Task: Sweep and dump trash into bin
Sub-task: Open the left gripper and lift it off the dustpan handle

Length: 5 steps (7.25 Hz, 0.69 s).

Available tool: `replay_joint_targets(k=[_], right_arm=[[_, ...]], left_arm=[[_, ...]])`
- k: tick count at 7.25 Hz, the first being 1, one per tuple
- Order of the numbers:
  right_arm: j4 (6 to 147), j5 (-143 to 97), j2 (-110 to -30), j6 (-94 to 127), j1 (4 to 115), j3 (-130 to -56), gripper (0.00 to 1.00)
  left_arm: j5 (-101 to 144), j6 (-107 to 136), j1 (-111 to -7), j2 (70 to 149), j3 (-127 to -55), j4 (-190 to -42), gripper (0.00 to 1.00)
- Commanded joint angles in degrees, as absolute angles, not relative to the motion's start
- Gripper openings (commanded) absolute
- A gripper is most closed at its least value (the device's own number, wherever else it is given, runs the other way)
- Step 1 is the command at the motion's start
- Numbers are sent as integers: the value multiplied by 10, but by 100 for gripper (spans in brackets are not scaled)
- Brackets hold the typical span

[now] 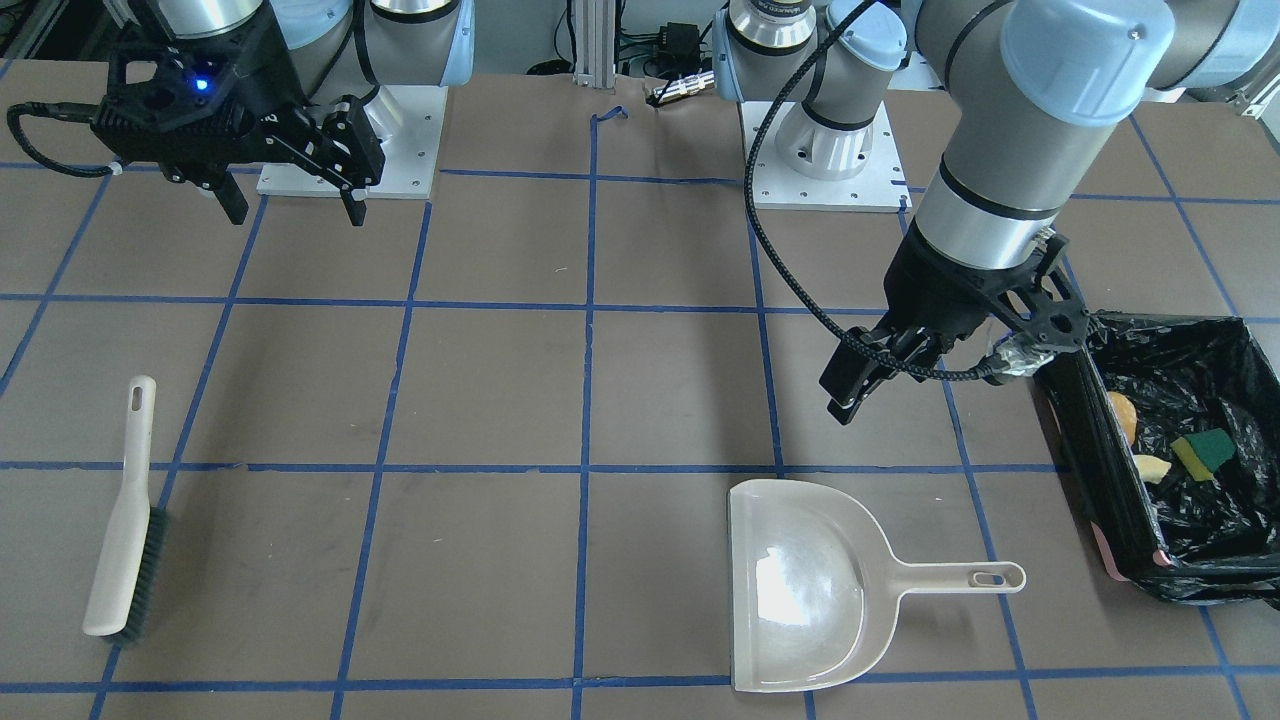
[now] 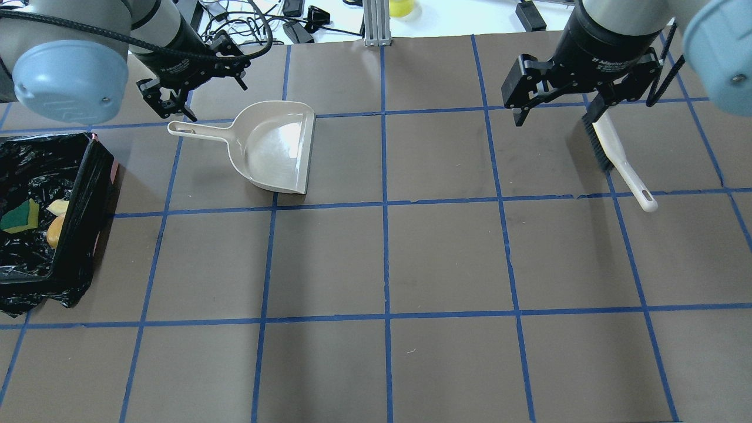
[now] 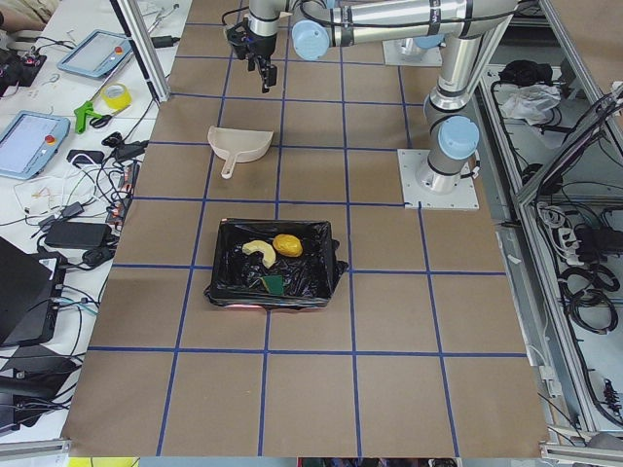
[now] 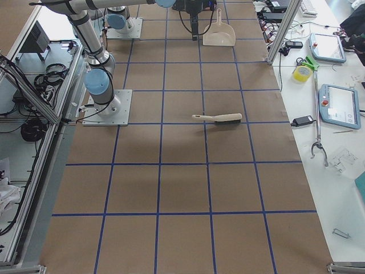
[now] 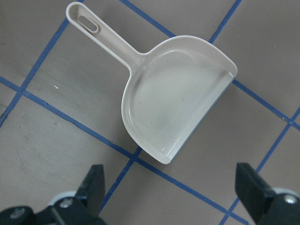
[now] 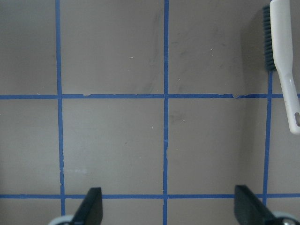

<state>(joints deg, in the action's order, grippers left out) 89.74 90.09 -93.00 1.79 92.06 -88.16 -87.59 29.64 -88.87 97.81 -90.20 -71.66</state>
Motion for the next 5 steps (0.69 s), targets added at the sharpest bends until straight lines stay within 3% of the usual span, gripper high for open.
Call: replay_joint_targets(k=[1, 5], right_arm=[[897, 901, -930, 18, 921, -882, 100], [897, 900, -929, 17, 920, -882, 100]], left_arm=[[-883, 231, -893, 966, -913, -718, 100], [-892, 92, -896, 916, -911, -849, 100]])
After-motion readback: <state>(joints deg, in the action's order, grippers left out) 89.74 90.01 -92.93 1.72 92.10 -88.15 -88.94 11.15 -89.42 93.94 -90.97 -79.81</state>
